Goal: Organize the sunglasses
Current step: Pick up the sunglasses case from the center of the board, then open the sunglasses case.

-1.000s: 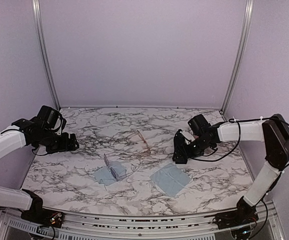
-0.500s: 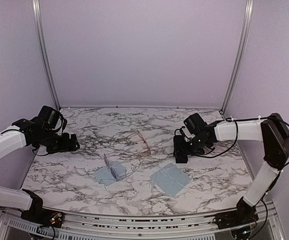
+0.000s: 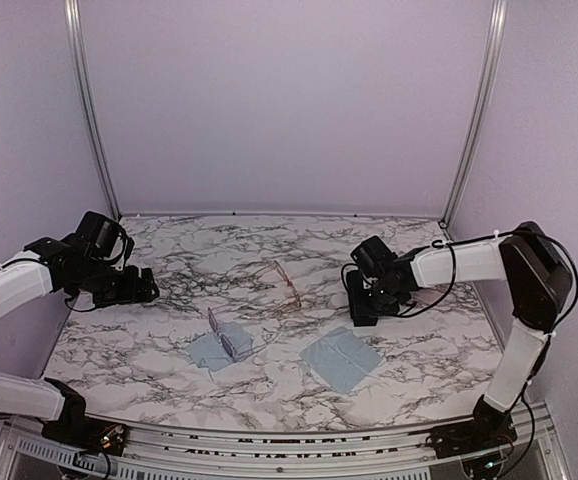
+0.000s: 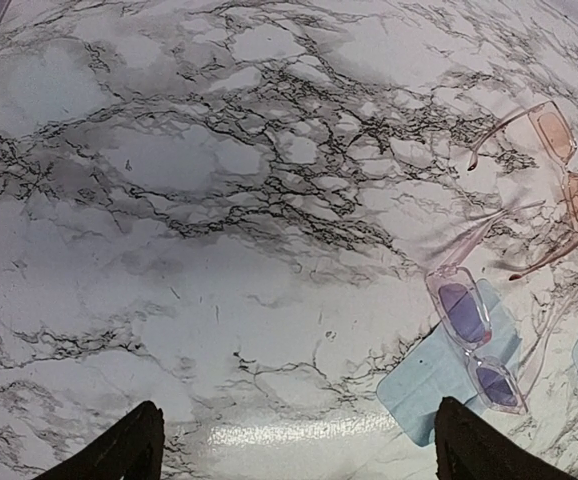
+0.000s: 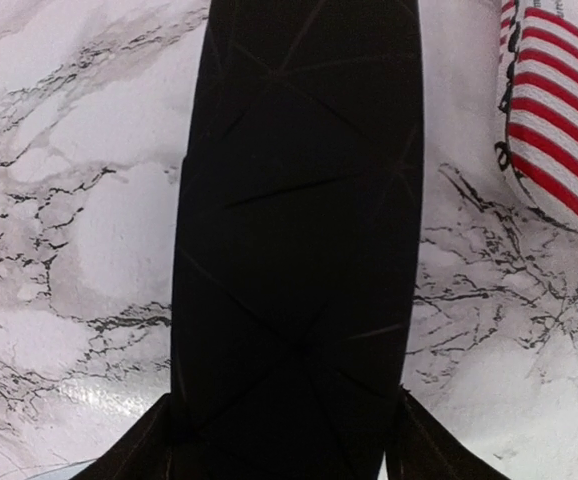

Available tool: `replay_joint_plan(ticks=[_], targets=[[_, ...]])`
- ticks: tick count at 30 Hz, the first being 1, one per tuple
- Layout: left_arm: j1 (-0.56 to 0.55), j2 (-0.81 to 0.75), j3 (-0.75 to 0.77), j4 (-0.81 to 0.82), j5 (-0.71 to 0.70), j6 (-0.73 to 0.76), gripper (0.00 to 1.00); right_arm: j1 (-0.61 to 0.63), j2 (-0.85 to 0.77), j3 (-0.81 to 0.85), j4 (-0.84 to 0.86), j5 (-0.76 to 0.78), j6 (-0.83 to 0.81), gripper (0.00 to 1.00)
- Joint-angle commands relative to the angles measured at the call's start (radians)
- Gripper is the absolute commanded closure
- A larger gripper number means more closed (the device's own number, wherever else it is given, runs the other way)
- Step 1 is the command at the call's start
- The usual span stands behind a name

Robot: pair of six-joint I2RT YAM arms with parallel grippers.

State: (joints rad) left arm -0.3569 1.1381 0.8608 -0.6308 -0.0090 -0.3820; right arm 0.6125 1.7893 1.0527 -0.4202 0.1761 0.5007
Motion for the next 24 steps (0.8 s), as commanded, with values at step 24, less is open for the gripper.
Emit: replay_joint_plan(ticks=[24], targets=[[-0.001,0.077,0.206,0.009,-0.21,-0.031,0.01,0.052,-0.187,0.141,0.256,-0.18,-0.256,0.5]])
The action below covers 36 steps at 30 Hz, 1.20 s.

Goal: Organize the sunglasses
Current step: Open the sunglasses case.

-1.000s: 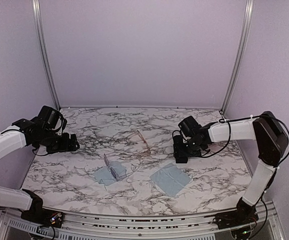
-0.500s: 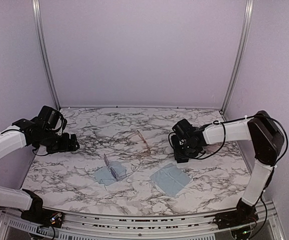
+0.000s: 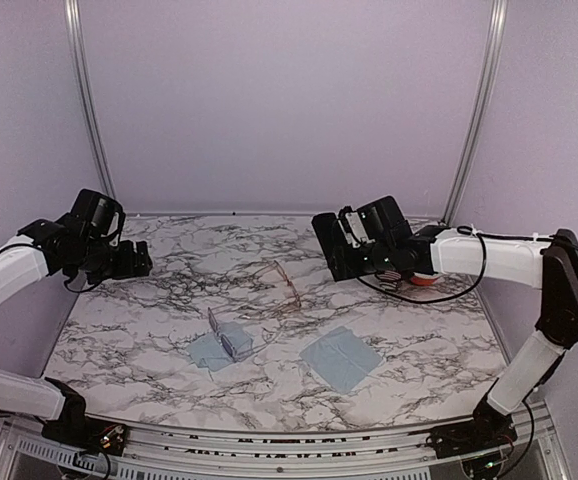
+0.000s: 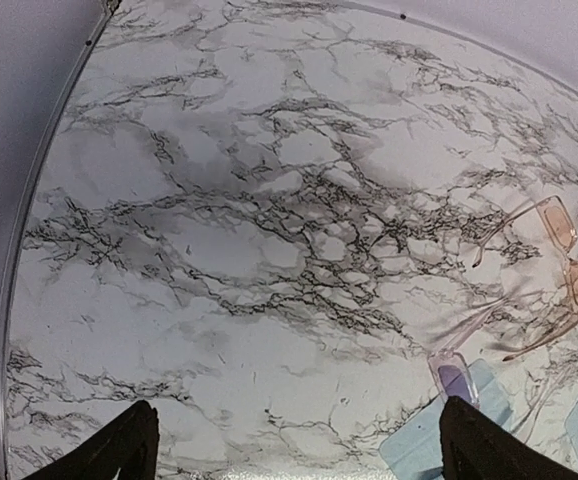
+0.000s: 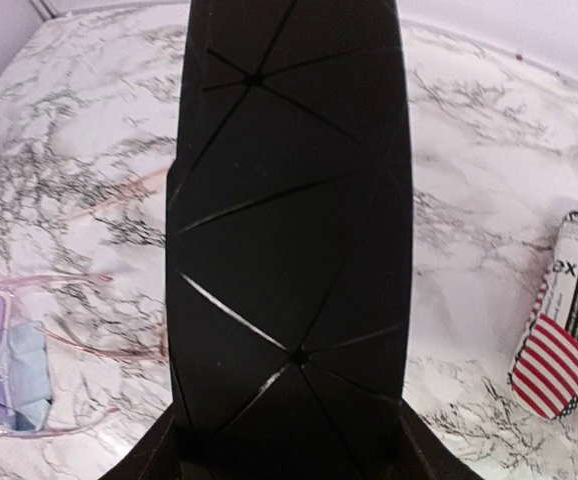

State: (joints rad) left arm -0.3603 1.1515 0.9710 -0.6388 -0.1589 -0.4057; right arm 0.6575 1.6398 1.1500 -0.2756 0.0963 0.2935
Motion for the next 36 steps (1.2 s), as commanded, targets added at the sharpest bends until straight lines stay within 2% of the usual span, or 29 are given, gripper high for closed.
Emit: replay_joint_plan(ticks=[1,4,6,11,16,19,25,28,33,36], targets=[[0.008,0.093,0.129,0.02,-0.054,0.001,0.01,0.007,-0.041,0.043,0.132,-0.12,-0.051,0.5],[0.017,0.193,0.284,0.022,-0.024,0.02,0.01,0.008,-0.054,0.04,0.184,-0.163,-0.07,0.51],[0.016,0.258,0.372,0.024,0.045,0.035,0.01,0.008,-0.069,0.029,0.234,-0.198,-0.079,0.52],[0.004,0.337,0.521,0.097,0.39,0.109,0.01,0.008,-0.089,0.054,0.305,-0.314,-0.043,0.52],[-0.021,0.273,0.466,0.308,0.649,0.132,0.01,0.022,-0.098,0.073,0.385,-0.521,-0.033,0.52],[-0.021,0.237,0.412,0.425,0.795,0.104,0.01,0.057,-0.101,0.086,0.43,-0.569,-0.042,0.52],[-0.03,0.151,0.292,0.579,0.947,0.074,0.01,0.134,-0.067,0.142,0.463,-0.614,-0.065,0.52],[-0.042,0.099,0.223,0.661,0.955,0.031,0.01,0.17,-0.044,0.181,0.434,-0.575,-0.094,0.52],[-0.048,0.041,0.122,0.85,0.929,-0.093,0.01,0.239,0.002,0.26,0.377,-0.38,-0.14,0.53],[-0.055,0.022,0.107,0.888,0.926,-0.116,0.01,0.284,0.025,0.287,0.373,-0.275,-0.162,0.54]])
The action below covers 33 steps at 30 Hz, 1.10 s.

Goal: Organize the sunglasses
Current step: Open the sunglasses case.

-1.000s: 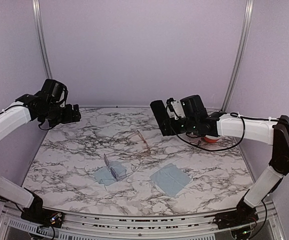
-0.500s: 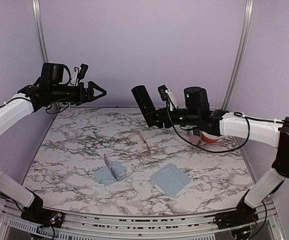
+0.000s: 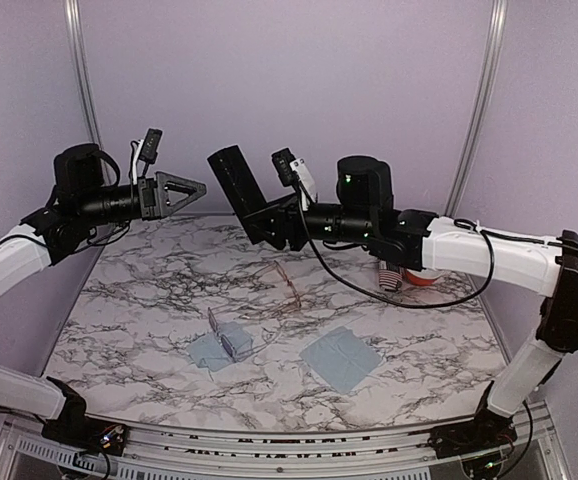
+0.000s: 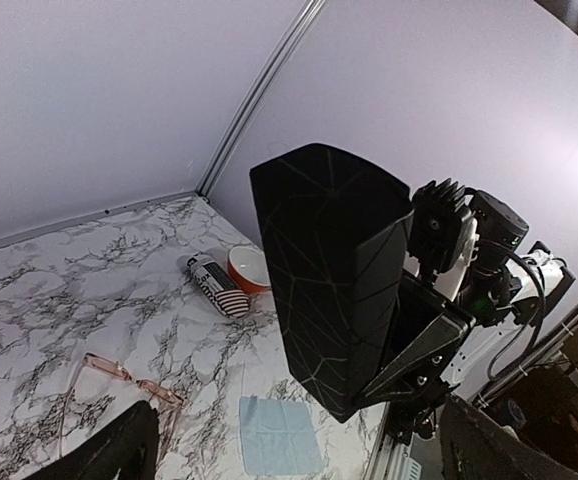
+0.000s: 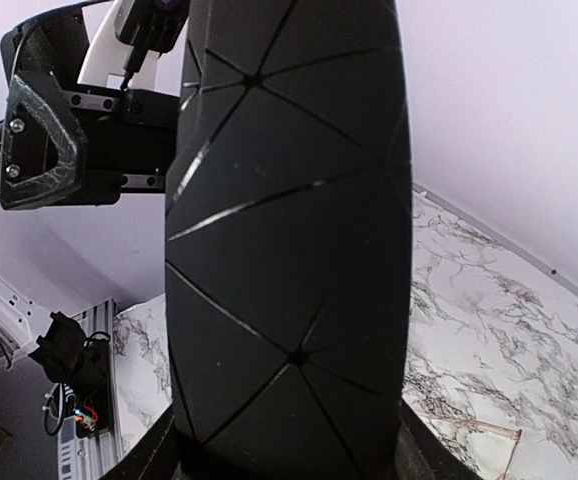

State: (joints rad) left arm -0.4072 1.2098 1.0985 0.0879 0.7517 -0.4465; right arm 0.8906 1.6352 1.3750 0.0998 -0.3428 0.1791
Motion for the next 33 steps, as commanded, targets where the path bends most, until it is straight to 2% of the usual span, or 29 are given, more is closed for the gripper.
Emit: replay_joint_plan(ticks=[1,4,11,18,29,33], targets=[[-0.01,-0.039,-0.022,0.163,0.014,-0.076,0.02,0.064,0.038,0.074,-0.007,0.194,-0.059,0.54],[-0.01,-0.038,-0.033,0.17,-0.001,-0.08,0.07,0.105,0.067,0.109,-0.02,0.257,-0.085,0.54],[-0.011,-0.052,-0.064,0.198,-0.02,-0.097,0.16,0.122,0.097,0.135,-0.036,0.277,-0.092,0.55],[-0.013,-0.059,-0.077,0.208,-0.032,-0.097,0.32,0.127,0.103,0.139,-0.041,0.281,-0.095,0.55],[-0.012,-0.048,-0.081,0.21,-0.038,-0.104,0.38,0.145,0.104,0.139,-0.03,0.27,-0.103,0.56],[-0.013,-0.051,-0.084,0.212,-0.042,-0.103,0.46,0.146,0.106,0.142,-0.034,0.268,-0.103,0.56]])
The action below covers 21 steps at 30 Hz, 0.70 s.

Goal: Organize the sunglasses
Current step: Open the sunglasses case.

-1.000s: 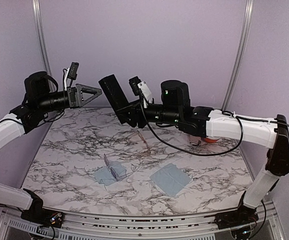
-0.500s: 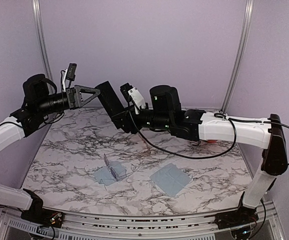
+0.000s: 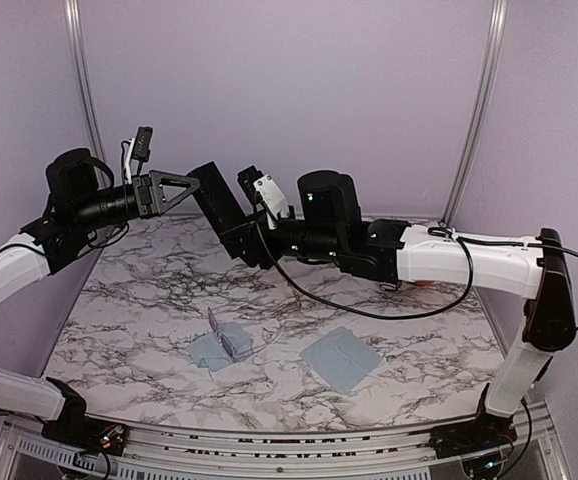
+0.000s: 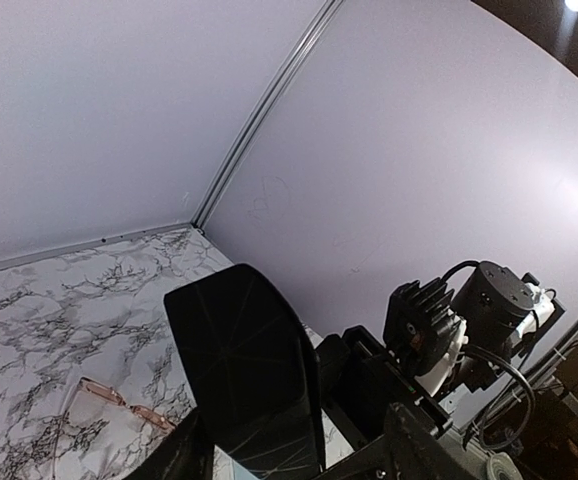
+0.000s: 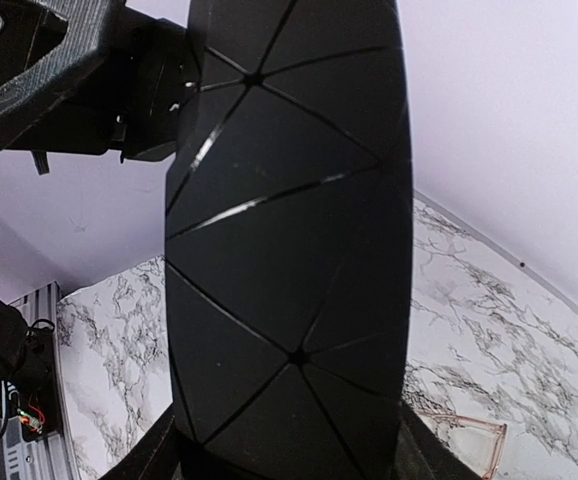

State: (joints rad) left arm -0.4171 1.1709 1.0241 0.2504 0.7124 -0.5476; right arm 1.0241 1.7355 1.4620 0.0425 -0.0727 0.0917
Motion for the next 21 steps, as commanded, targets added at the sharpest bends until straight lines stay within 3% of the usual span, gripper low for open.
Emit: replay_joint_plan(ticks=[1,10,17,21], targets=[[-0.003,-0.012,-0.01,0.05,-0.005,-0.001,0.48,0.014,0.006,0.054,0.024,-0.002,-0.014,0.56],[-0.002,-0.013,-0.016,0.05,-0.013,0.002,0.49,0.019,0.006,0.059,0.02,-0.016,-0.016,0.56],[-0.003,-0.015,-0.019,0.05,-0.016,0.005,0.63,0.02,0.008,0.058,0.027,-0.023,-0.015,0.56],[-0.002,-0.018,-0.022,0.052,-0.019,0.006,0.63,0.022,0.009,0.058,0.028,-0.032,-0.016,0.57]])
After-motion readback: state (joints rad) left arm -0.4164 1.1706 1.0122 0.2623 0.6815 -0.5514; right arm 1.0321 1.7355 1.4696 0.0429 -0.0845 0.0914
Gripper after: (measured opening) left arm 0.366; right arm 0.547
